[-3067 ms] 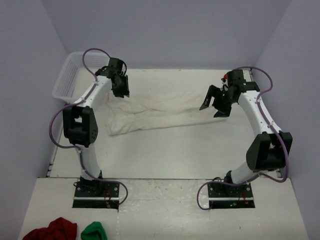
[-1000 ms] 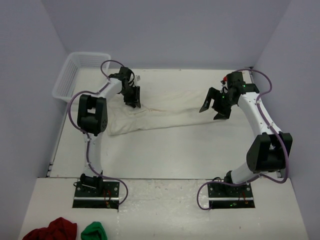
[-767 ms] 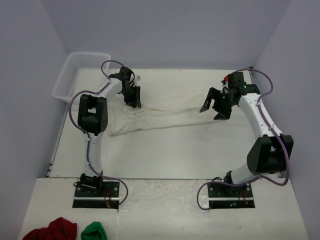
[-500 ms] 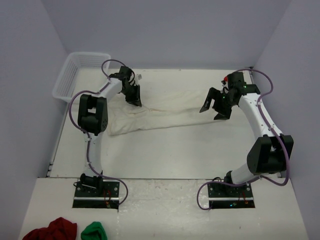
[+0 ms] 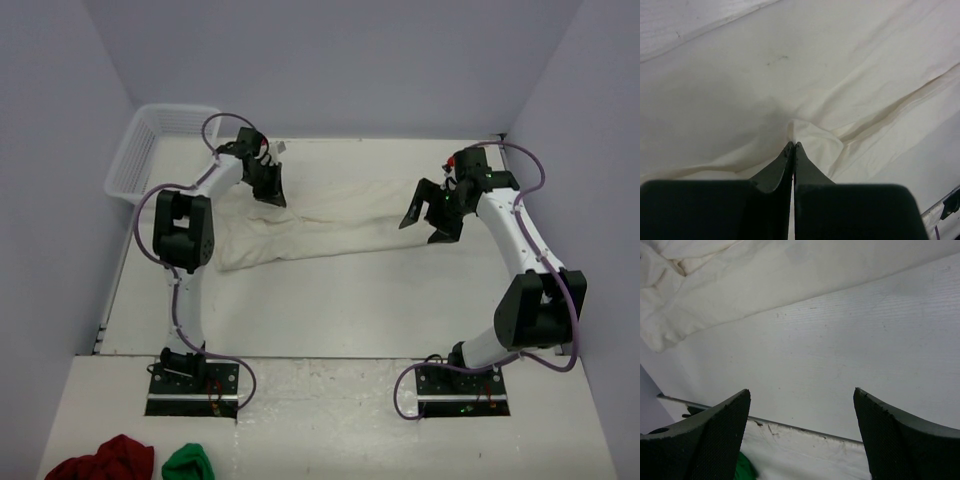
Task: Fold and stack the t-shirts
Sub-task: Fold the other side of the tshirt into a rectangle
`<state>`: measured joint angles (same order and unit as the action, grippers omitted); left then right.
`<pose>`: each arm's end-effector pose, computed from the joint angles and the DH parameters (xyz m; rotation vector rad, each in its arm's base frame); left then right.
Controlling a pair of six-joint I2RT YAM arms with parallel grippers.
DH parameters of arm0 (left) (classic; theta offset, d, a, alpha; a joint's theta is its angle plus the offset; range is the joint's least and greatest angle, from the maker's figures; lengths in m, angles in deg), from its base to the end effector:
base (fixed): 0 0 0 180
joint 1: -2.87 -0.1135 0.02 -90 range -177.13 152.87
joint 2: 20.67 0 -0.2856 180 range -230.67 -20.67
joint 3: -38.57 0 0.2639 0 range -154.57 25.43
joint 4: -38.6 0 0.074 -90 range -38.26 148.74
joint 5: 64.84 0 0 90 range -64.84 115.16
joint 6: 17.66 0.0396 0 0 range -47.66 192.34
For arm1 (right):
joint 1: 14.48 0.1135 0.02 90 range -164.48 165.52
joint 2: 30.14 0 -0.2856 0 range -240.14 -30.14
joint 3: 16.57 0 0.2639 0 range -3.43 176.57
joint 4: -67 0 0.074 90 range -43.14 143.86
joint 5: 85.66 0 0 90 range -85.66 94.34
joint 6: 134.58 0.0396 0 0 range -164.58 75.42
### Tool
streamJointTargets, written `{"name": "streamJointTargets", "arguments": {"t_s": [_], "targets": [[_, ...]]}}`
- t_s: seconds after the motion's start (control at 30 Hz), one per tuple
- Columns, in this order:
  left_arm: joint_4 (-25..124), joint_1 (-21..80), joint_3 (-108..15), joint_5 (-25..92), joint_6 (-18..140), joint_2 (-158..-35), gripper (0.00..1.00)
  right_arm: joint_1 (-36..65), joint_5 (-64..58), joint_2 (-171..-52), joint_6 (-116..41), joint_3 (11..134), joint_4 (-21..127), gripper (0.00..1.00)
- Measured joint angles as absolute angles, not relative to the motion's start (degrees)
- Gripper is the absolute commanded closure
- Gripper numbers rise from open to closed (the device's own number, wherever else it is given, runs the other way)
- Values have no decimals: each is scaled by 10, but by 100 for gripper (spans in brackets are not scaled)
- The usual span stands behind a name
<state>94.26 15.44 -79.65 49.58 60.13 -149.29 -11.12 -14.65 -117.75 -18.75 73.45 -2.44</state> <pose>0.4869 -0.1253 0.1884 0.1344 2.7410 -0.7041 0.3140 0.0313 0.3073 0.4486 2.7431 0.5918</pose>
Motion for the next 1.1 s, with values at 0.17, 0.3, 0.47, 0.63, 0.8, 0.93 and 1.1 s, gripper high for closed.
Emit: {"name": "streamJointTargets", "arguments": {"t_s": [0.17, 0.3, 0.47, 0.63, 0.8, 0.93, 1.1], "targets": [[925, 165, -798, 519, 611, -1470, 100, -111, -146, -1177, -187, 732, -25, 15], [919, 178, -808, 533, 614, -1470, 99, -111, -146, -1177, -188, 732, -25, 15], [917, 183, -862, 537, 620, -1512, 73, -111, -146, -1177, -188, 732, -27, 15], [917, 183, -876, 515, 623, -1556, 50, -111, -146, -1171, -189, 732, -28, 15], [879, 183, -831, 458, 623, -1533, 47, -111, -146, -1163, -189, 720, -27, 15], [822, 183, -704, 393, 618, -1422, 46, -110, -147, -1162, -188, 715, -25, 15], [777, 183, -650, 324, 614, -1260, 45, -105, -146, -1162, -188, 714, -22, 15]]}}
